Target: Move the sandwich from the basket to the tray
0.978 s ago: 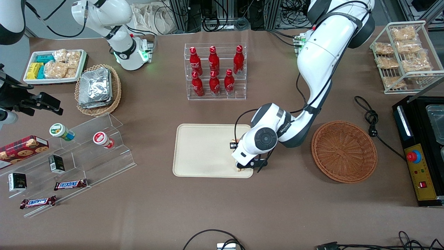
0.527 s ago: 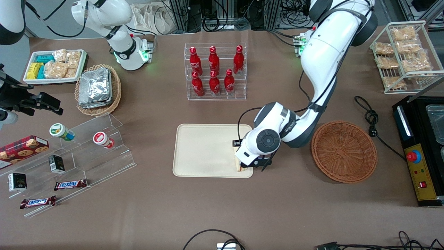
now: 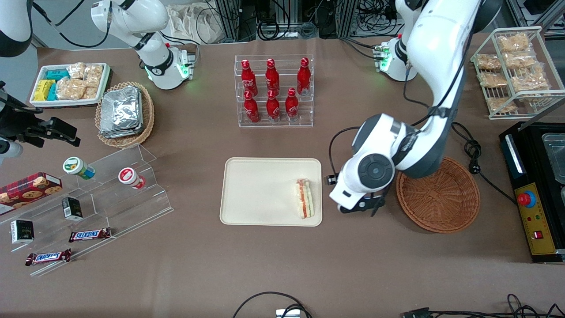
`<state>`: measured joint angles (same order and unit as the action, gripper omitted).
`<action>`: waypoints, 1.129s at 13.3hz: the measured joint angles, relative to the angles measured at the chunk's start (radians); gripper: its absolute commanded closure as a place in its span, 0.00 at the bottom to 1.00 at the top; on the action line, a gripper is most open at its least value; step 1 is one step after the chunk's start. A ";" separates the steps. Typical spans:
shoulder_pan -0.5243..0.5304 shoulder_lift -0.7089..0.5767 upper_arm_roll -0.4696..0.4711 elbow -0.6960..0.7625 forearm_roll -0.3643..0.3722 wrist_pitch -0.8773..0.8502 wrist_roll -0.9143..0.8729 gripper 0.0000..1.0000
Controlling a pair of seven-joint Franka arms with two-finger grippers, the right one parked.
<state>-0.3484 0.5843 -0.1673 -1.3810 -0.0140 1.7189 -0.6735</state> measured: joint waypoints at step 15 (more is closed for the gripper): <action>0.332 -0.642 0.087 -0.541 0.004 -0.043 0.532 0.00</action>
<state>-0.0161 -0.0582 -0.0805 -1.9224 -0.0099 1.6760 -0.1418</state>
